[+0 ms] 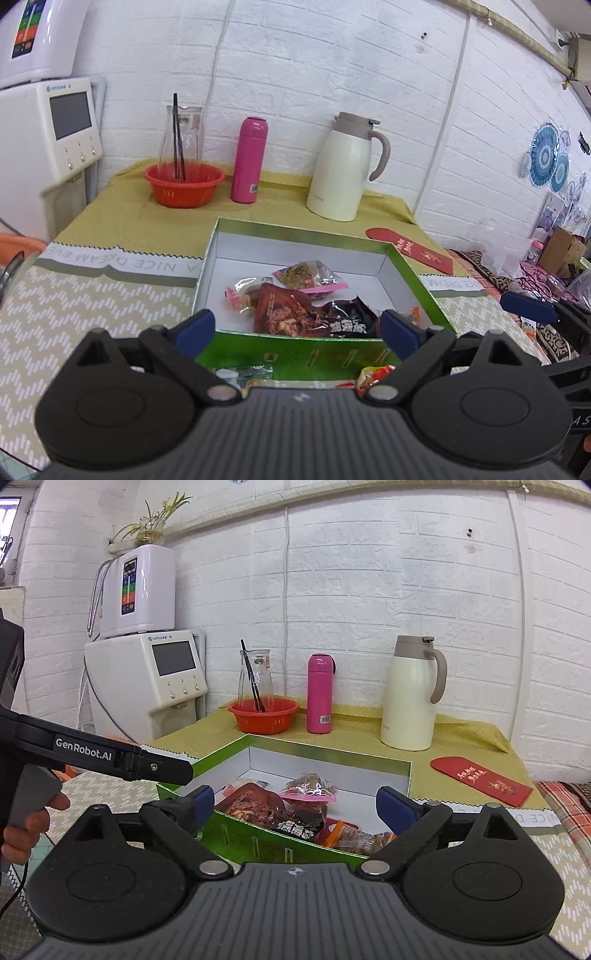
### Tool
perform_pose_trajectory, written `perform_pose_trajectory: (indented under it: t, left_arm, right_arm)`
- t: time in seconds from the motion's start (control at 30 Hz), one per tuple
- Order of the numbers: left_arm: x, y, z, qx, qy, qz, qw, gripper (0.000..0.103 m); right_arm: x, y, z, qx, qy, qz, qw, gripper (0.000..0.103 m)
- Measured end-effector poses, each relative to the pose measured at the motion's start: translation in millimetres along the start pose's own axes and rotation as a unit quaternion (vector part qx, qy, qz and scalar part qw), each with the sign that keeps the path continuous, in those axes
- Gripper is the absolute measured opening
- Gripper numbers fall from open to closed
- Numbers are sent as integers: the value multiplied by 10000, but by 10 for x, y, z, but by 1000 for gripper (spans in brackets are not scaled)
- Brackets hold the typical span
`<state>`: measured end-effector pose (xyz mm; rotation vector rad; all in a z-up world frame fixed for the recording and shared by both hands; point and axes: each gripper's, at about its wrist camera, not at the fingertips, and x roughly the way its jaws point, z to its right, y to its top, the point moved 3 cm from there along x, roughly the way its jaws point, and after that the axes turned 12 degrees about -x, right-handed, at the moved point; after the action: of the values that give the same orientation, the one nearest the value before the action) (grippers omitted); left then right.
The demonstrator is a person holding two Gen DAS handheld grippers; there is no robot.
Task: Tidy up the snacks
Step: 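Move the right tool toward the white printed pillow bag, then grasp the white printed bag with the right gripper and lift it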
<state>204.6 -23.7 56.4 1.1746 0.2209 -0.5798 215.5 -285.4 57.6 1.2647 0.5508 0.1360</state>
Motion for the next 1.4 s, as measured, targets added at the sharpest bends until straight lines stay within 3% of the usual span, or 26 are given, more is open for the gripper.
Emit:
perform_pose_trajectory:
  t: [0.23, 0.4, 0.6, 0.9, 1.13, 1.17, 1.2, 1.27, 1.33, 1.4]
  left_arm:
    - [-504, -237, 79, 121, -273, 230, 9993, 93]
    - [-692, -562, -36, 6, -340, 209, 9992, 93]
    - [-662, -977, -89, 126, -396, -173, 9990, 93]
    - [-750, -1115, -143, 20, -634, -332, 9974, 93]
    - [-806, -1093, -222, -112, -803, -423, 9958, 93]
    - [-789, -1093, -224, -143, -842, -465, 9953, 93]
    - [-764, -1098, -213, -154, -902, -517, 9945, 93]
    - [-696, -1115, -168, -134, -1021, -633, 9927, 93]
    - [-593, -1144, -91, -107, -1168, -810, 9898, 93]
    - [-480, -1174, -23, -150, -1318, -1008, 9860, 93]
  right_arm:
    - [-448, -42, -53, -89, -23, 49, 9999, 103]
    - [-687, -250, -123, -92, 27, -93, 9999, 103]
    - [-806, -597, -320, -77, 185, -501, 9985, 103]
    - [-320, -810, -668, 248, 820, -1064, 9906, 103]
    - [96, -793, -808, 467, 1025, -1311, 9849, 103]
    - [95, -831, -804, 436, 1085, -1357, 9838, 62]
    - [67, -859, -782, 438, 1061, -1344, 9842, 59]
    - [-36, -911, -699, 480, 1208, -1264, 9834, 33]
    - [-152, -949, -643, 358, 1279, -1217, 9836, 15]
    - [-266, -990, -580, 193, 1218, -1237, 9846, 13]
